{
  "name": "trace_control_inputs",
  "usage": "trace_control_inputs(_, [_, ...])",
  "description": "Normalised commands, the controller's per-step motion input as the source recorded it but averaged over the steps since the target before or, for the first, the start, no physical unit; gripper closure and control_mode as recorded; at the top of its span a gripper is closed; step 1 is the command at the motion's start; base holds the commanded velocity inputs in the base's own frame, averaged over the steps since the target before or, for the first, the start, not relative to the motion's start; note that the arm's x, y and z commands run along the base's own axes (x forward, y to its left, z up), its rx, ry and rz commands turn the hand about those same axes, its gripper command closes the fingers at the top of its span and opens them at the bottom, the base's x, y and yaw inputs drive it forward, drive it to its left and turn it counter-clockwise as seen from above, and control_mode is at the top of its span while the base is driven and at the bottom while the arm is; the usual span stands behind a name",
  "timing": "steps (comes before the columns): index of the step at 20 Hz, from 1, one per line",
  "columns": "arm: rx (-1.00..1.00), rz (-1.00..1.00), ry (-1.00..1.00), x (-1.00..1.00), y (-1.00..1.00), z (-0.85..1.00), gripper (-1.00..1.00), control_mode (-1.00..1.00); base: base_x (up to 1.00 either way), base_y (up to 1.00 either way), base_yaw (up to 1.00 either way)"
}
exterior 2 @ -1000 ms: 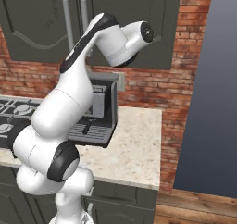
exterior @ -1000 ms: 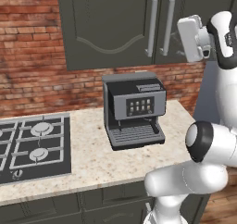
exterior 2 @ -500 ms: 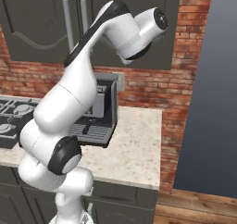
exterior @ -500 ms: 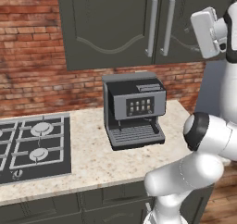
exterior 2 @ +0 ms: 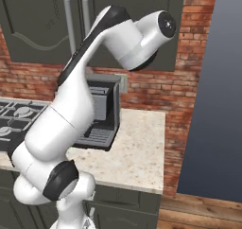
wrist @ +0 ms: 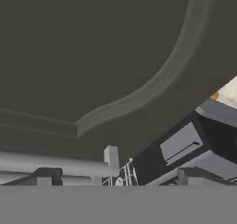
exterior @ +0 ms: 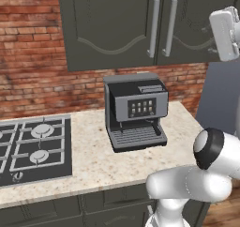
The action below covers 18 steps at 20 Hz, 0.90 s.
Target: Close all open cabinet doors.
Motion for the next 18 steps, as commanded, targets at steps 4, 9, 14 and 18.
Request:
trace_control_inputs(4, [0.00, -0.14, -0.09, -0.53, 0.04, -0.02, -1.00, -1.00, 0.00, 0.00, 0.00])
trace_control_inputs(9, [-0.01, -0.11, -0.08, -0.52, 0.04, -0.09, -1.00, -1.00, 0.00, 0.00, 0.00])
trace_control_inputs(14, [-0.16, -0.06, -0.02, -0.41, 0.20, -0.22, -1.00, -1.00, 0.00, 0.00, 0.00])
trace_control_inputs(18, [-0.21, -0.02, -0.06, -0.49, 0.22, -0.29, -1.00, -1.00, 0.00, 0.00, 0.00])
